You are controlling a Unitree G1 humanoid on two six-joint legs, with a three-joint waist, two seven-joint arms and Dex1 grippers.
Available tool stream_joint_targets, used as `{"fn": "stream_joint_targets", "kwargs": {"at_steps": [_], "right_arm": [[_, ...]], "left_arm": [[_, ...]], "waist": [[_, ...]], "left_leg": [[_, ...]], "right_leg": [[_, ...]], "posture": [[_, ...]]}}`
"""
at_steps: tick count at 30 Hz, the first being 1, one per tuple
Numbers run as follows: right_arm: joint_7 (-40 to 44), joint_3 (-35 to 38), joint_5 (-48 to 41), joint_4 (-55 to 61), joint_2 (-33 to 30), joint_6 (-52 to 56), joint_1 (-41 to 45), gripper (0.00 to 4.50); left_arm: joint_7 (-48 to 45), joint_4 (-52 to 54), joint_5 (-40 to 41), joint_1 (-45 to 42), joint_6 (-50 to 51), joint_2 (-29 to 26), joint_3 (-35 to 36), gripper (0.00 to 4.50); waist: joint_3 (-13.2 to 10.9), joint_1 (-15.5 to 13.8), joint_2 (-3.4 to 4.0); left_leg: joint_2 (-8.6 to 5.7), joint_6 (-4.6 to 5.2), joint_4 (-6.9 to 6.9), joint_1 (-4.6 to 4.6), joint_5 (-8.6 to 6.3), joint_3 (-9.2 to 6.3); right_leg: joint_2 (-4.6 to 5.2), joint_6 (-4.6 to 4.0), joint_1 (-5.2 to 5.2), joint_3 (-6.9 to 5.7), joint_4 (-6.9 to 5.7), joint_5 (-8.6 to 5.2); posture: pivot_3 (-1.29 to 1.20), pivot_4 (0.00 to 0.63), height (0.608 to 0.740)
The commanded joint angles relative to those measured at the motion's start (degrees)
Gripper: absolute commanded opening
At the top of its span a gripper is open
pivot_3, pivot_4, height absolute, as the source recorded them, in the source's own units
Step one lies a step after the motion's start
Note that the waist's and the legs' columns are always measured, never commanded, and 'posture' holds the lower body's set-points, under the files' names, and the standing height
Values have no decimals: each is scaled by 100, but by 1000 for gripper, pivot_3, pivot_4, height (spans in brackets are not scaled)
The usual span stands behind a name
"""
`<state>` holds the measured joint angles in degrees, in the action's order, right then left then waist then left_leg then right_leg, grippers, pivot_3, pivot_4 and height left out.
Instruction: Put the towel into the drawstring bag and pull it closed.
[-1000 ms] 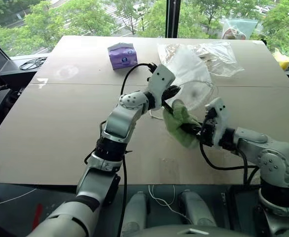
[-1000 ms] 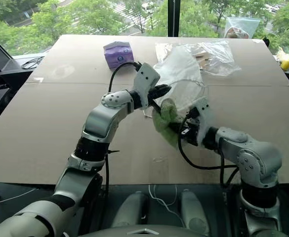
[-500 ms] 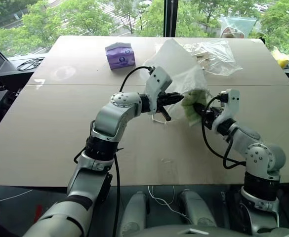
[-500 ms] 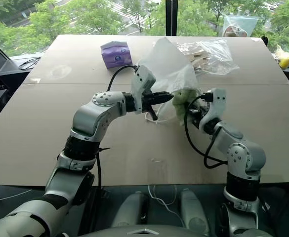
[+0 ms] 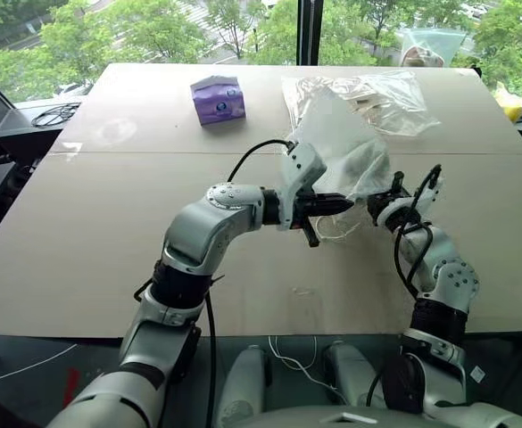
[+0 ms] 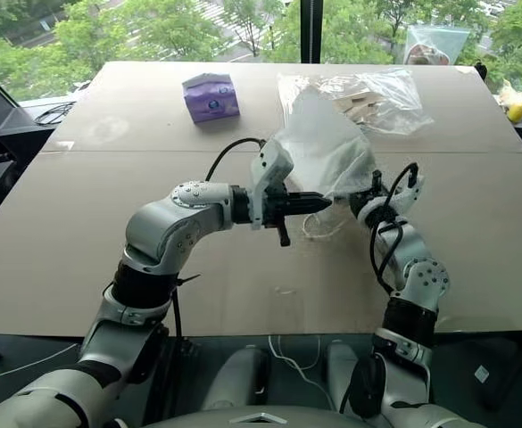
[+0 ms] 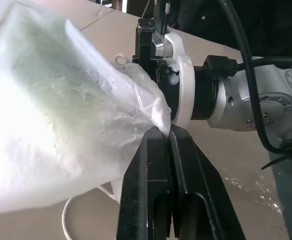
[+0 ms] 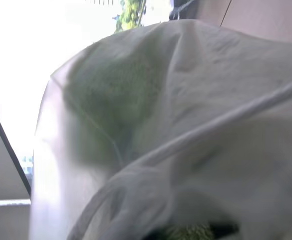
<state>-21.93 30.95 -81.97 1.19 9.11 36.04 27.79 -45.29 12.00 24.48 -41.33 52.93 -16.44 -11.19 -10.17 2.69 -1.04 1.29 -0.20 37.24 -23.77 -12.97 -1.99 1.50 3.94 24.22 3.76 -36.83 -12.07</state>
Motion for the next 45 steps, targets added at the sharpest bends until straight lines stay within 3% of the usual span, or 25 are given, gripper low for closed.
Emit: {"fn": "stream_joint_targets", "kwargs": {"at_steps": [1,5,6,8,10,12,13,19,24,26,30,34,41,45], "right_arm": [[-686,-463,-560,305,1324,-831,761,37],[-1465,-1065,-634,507,1227,-1523,682,37],[-1601,-1186,-676,539,1176,-1648,638,989],[-1702,-1416,-749,612,1004,-1705,543,1553],[-1796,-1593,-773,676,830,-1738,452,2693],[-1930,-1758,-882,771,602,-1605,299,3529],[-2003,-1867,-900,823,442,-1448,218,3695],[-2585,-2274,-1306,1593,-341,-604,-347,3695],[-1871,-2544,-1692,2395,-1736,488,-961,3695],[-1064,-2761,-1220,2754,-2627,1049,-1173,3695],[1142,-2867,564,3625,-4200,981,-1710,3695],[1786,-3138,2887,3327,-5238,405,-1929,3695],[2401,-4041,4980,2720,-5521,269,-2026,3695],[2603,-3855,4946,2364,-4706,219,-1884,3695]], "left_arm": [[228,-48,156,-136,-85,172,272,0],[495,-470,52,-135,-223,381,340,0],[514,-556,-11,-144,-325,383,308,0],[620,-729,-39,-219,-431,457,364,0],[720,-884,-77,-302,-545,502,406,0],[819,-1067,-243,-382,-774,511,348,0],[888,-1172,-282,-434,-848,550,364,0],[1247,-1758,-351,-813,-1208,845,647,0],[1534,-2536,-514,-1249,-1602,1039,828,0],[1539,-2708,-522,-1355,-1694,1102,847,0],[1459,-2825,-557,-1408,-1827,1181,788,0],[1425,-2843,-565,-1362,-1863,1210,764,0],[1339,-2794,-590,-1320,-1840,1215,716,0],[1321,-2828,-629,-1349,-1867,1172,707,0]], "waist": [[-1,52,2],[-1,99,3],[-1,101,3],[-1,100,3],[-1,97,3],[-1,95,3],[-1,94,3],[-1,54,2],[-1,-35,1],[-1,-37,2],[-1,-34,-1],[-3,-33,-3],[-2,-41,-4],[-3,-47,-5]], "left_leg": [[1,0,0,1,0,0],[1,0,0,-1,0,1],[1,0,0,-1,0,1],[1,0,0,-2,0,0],[0,0,0,-3,0,1],[0,0,1,-3,0,1],[0,0,1,-3,0,1],[0,0,-1,-6,0,-1],[-5,0,1,-11,0,2],[-8,1,3,-12,0,5],[-9,1,1,-10,-1,6],[-7,1,0,-7,-1,5],[-7,1,10,-6,0,10],[-8,0,10,-8,0,12]], "right_leg": [[-2,1,0,1,0,0],[-2,0,0,2,0,0],[-2,-1,0,3,0,0],[-2,-5,1,3,0,3],[-1,-7,1,3,0,4],[0,-7,0,3,1,4],[0,-7,0,3,1,4],[0,-8,0,2,3,4],[6,-7,0,2,10,4],[8,-5,0,5,11,2],[8,0,-1,7,14,-17],[3,18,-1,6,14,-12],[3,13,-1,13,11,-14],[5,18,-1,14,12,-10]], "posture": [[0,150,740],[0,150,740],[0,150,740],[0,150,740],[0,150,740],[0,150,740],[0,150,740],[0,150,740],[0,150,740],[0,150,740],[0,150,740],[0,150,740],[0,150,740],[0,150,740]]}}
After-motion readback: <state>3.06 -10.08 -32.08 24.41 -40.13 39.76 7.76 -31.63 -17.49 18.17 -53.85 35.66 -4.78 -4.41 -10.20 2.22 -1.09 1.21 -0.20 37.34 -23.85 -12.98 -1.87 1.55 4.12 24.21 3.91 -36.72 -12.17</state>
